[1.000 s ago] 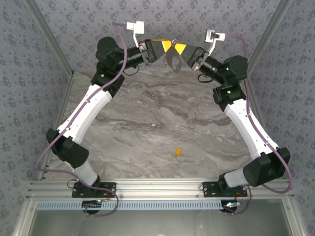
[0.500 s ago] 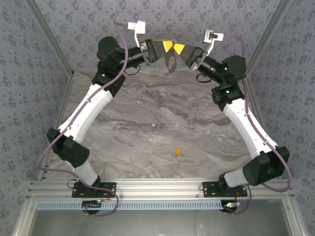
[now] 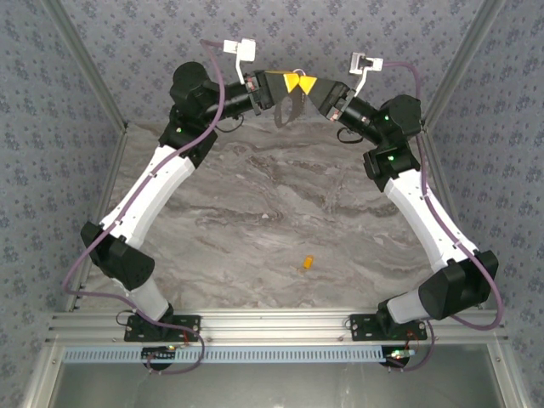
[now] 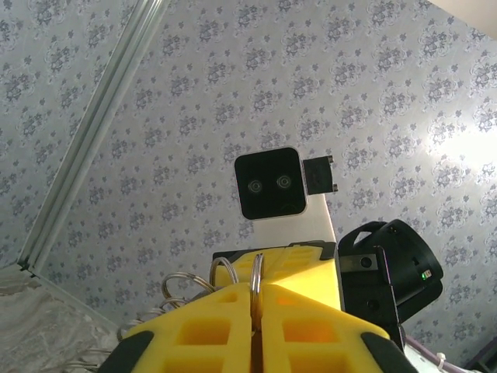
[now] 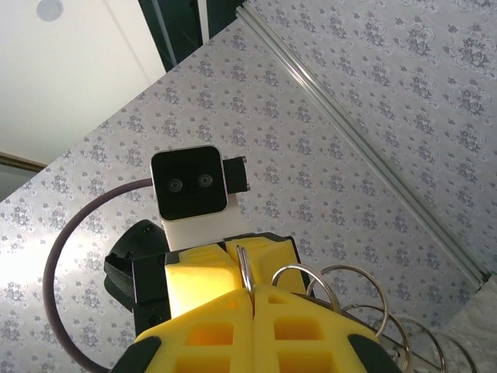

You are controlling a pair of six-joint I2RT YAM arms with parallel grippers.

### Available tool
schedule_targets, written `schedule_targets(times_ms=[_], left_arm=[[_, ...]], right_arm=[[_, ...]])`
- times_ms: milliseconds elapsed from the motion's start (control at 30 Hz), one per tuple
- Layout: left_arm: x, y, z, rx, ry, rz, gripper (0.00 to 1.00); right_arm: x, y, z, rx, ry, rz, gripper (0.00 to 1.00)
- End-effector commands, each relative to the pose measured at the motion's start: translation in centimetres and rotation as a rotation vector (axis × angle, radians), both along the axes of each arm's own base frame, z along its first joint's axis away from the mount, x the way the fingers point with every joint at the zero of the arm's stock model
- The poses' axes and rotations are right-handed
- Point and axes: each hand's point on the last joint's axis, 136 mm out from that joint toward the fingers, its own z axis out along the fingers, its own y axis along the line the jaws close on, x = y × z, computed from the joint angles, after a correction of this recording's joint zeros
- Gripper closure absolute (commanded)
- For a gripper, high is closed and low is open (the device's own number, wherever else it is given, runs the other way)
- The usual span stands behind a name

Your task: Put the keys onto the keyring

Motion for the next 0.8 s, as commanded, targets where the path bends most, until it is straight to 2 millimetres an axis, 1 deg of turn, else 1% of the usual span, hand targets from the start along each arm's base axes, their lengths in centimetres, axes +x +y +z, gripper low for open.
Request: schedule_targets(times_ms=[0,33,67,100,133,167,200,267,367,533,767], left_arm=[[-1.6,0.4,2.0,-0.012,-0.071,-0.008,0.99],[-1.6,0.5,2.0,-0.007,-0.076,-0.004,1.00],[-1.6,0.5,2.0,0.001,-0.083,-0.004,1.00],[-1.5,0.4,1.6,0.015,-0.088,-0.004,1.00],[-1.9,0.6,2.2,0.017,-0.110,-0.005,1.00],[-2.1,0.7,2.4,0.026,-0.126,-0.009,1.00],[-2.3,0.7,2.4,0.041,-0.140,-0.013,1.00],[-2.6,0.7,2.3,0.070,-0.165,-0.028,1.00],[-2.9,0.8,1.9,0.112,-0.195,-0.052,1.00],[-3.8,0.7,1.7,0.181,-0.233,-0.105,1.00],[-4.2,0.7,1.7,0.218,-0.251,-0.124,1.00]], right_arm=[[-1.3,0.2,1.5,0.013,-0.060,0.026,1.00],[-1.3,0.3,1.4,0.007,-0.059,0.029,1.00],[-1.3,0.1,1.4,0.003,-0.055,0.028,0.96],[-1.1,-0.4,1.3,0.003,-0.052,0.015,0.86],[-1.0,-1.0,1.3,0.002,-0.051,0.000,0.78],[-1.0,-1.6,1.4,0.001,-0.053,-0.015,0.74],[-1.0,-2.3,1.5,-0.002,-0.057,-0.028,0.72],[-1.1,-3.3,1.9,-0.008,-0.065,-0.046,0.69],[-1.6,-3.8,2.5,-0.026,-0.082,-0.045,0.66],[-2.2,-3.3,3.0,-0.065,-0.109,-0.002,0.61],[-3.2,-2.5,3.9,-0.084,-0.145,0.036,0.59]])
